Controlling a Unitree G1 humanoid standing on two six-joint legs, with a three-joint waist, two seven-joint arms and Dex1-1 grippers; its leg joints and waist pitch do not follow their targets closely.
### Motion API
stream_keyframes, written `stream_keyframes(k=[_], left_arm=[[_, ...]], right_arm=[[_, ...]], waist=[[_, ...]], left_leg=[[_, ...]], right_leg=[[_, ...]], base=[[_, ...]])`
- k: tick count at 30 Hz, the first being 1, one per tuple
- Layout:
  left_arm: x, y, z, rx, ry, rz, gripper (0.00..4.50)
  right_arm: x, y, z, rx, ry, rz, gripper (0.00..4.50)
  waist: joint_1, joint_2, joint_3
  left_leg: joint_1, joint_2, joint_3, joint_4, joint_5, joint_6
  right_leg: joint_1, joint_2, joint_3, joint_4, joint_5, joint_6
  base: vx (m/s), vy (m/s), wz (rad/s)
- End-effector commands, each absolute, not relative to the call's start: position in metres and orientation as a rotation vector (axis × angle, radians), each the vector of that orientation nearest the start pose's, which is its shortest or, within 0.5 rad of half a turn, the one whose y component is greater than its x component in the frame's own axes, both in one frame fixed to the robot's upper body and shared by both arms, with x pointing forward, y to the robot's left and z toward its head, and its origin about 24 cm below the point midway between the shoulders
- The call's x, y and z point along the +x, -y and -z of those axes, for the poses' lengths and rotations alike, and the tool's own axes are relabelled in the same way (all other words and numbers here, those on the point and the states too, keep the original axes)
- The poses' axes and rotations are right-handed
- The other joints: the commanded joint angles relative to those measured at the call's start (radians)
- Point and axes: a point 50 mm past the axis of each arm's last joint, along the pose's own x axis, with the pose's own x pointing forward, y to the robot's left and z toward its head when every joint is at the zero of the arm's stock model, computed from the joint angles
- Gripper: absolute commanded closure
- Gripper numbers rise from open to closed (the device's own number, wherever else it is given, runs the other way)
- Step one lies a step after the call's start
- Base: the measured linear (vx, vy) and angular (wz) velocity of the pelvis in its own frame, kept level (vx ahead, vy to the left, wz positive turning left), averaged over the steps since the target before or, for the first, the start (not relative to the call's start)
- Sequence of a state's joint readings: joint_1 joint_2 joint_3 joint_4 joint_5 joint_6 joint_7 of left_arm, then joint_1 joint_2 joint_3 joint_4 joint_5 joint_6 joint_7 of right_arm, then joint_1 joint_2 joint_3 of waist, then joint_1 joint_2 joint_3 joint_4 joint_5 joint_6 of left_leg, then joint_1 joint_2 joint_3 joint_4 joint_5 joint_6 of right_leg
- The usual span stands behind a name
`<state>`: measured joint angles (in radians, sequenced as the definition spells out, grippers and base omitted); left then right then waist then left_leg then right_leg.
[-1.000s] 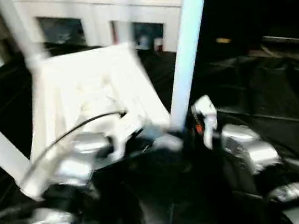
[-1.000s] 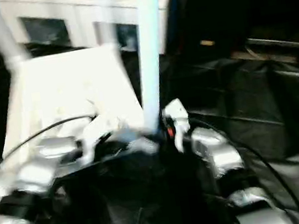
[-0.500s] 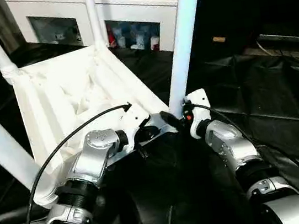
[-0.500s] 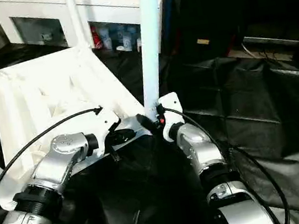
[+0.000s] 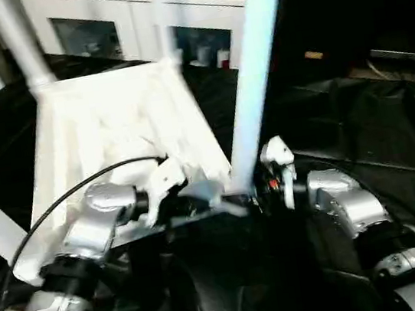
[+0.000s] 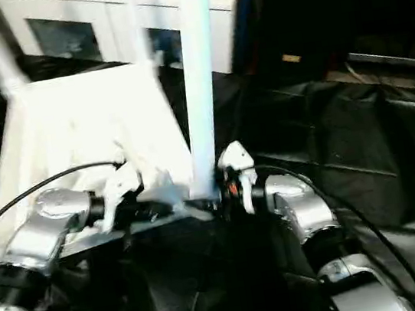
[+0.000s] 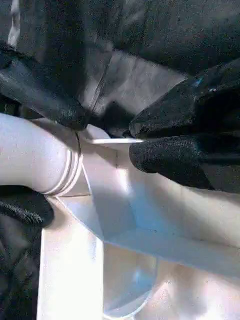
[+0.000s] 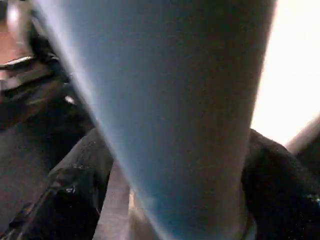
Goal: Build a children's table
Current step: Rotate leg to tighten
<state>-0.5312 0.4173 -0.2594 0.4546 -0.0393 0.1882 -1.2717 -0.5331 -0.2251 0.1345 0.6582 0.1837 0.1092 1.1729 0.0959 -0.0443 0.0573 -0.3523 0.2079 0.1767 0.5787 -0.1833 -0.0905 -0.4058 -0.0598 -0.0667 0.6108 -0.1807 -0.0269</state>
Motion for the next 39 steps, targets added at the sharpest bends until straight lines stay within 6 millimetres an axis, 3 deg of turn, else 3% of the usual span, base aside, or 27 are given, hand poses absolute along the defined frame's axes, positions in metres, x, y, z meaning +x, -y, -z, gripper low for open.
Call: stream_keyframes(k=[1,7,17,21,22,25,28,29,32,37,38,39], left_arm=[[0.306,-0.136,-0.071,0.361,-0.386,1.439,4.5],[0.304,-0.146,-0.07,0.381,-0.448,1.503,4.5],[0.302,-0.148,-0.069,0.38,-0.461,1.504,4.5],[0.315,-0.139,-0.071,0.344,-0.393,1.355,4.5],[0.324,-0.133,-0.071,0.328,-0.374,1.248,4.5],[0.33,-0.123,-0.07,0.311,-0.354,1.152,4.5],[0.333,-0.112,-0.069,0.287,-0.338,1.086,4.5],[0.335,-0.103,-0.067,0.266,-0.329,1.041,4.5],[0.337,-0.09,-0.064,0.264,-0.322,0.997,4.5],[0.335,-0.074,-0.067,0.254,-0.295,1.033,4.5],[0.334,-0.073,-0.067,0.258,-0.293,1.046,4.5],[0.333,-0.072,-0.067,0.266,-0.29,1.066,4.5]], right_arm=[[0.303,0.119,-0.04,0.03,-0.356,-1.377,0.88],[0.3,0.126,-0.042,0.019,-0.39,-1.43,1.41],[0.294,0.122,-0.039,0.026,-0.403,-1.456,1.97],[0.296,0.117,-0.035,0.04,-0.368,-1.373,2.07],[0.302,0.114,-0.029,0.05,-0.371,-1.25,2.15],[0.308,0.108,-0.021,0.058,-0.353,-1.102,2.26],[0.312,0.1,-0.013,0.087,-0.367,-0.976,2.4],[0.313,0.092,-0.009,0.11,-0.377,-0.915,2.42],[0.315,0.076,-0.005,0.14,-0.397,-0.842,2.48],[0.319,0.057,-0.013,0.114,-0.348,-0.85,2.48],[0.32,0.057,-0.014,0.122,-0.343,-0.852,1.94],[0.322,0.058,-0.016,0.147,-0.339,-0.853,1.94]], waist=[[0.002,0.01,-0.067],[0.014,0.009,-0.068],[0.013,0.008,-0.068],[0.01,0.008,-0.064],[0.007,0.009,-0.062],[0.0,0.009,-0.061],[-0.014,0.006,-0.06],[-0.021,0.006,-0.058],[-0.026,0.004,-0.058],[-0.034,0.006,-0.058],[-0.035,0.007,-0.059],[-0.036,0.007,-0.058]], left_leg=[[0.011,0.033,0.001,-0.061,-0.161,0.053],[0.008,0.031,0.0,-0.06,-0.16,0.041],[0.008,0.031,-0.001,-0.061,-0.167,0.026],[0.013,0.029,-0.001,-0.062,-0.196,0.019],[0.015,0.028,-0.002,-0.063,-0.225,0.006],[0.012,0.026,-0.009,-0.066,-0.245,-0.011],[0.007,0.025,-0.01,-0.067,-0.244,-0.013],[0.002,0.023,-0.013,-0.07,-0.257,-0.01],[0.01,0.019,-0.012,-0.065,-0.265,0.001],[0.007,0.02,-0.015,-0.067,-0.276,0.007],[0.007,0.02,-0.015,-0.067,-0.276,0.009],[0.006,0.021,-0.015,-0.068,-0.279,0.013]], right_leg=[[0.054,-0.075,0.05,-0.062,-0.14,-0.231],[0.055,-0.079,0.05,-0.062,-0.162,-0.222],[0.054,-0.079,0.05,-0.063,-0.175,-0.212],[0.049,-0.078,0.051,-0.071,-0.219,-0.205],[0.048,-0.081,0.051,-0.078,-0.276,-0.195],[0.049,-0.084,0.048,-0.086,-0.355,-0.162],[0.05,-0.083,0.048,-0.086,-0.369,-0.153],[0.051,-0.082,0.045,-0.092,-0.416,-0.136],[0.042,-0.083,0.045,-0.104,-0.478,-0.114],[0.042,-0.082,0.043,-0.105,-0.473,-0.111],[0.043,-0.081,0.043,-0.105,-0.469,-0.111],[0.042,-0.08,0.043,-0.104,-0.458,-0.114]], base=[[0.0,0.0,0.0],[0.0,0.0,0.0],[0.0,0.0,0.0],[0.0,0.0,0.0],[0.0,0.0,0.0],[0.0,0.0,0.0],[0.0,0.0,0.0],[0.0,0.0,0.0],[0.0,0.0,0.0],[0.0,0.0,0.0],[0.0,0.0,0.0],[0.0,0.0,0.0]])
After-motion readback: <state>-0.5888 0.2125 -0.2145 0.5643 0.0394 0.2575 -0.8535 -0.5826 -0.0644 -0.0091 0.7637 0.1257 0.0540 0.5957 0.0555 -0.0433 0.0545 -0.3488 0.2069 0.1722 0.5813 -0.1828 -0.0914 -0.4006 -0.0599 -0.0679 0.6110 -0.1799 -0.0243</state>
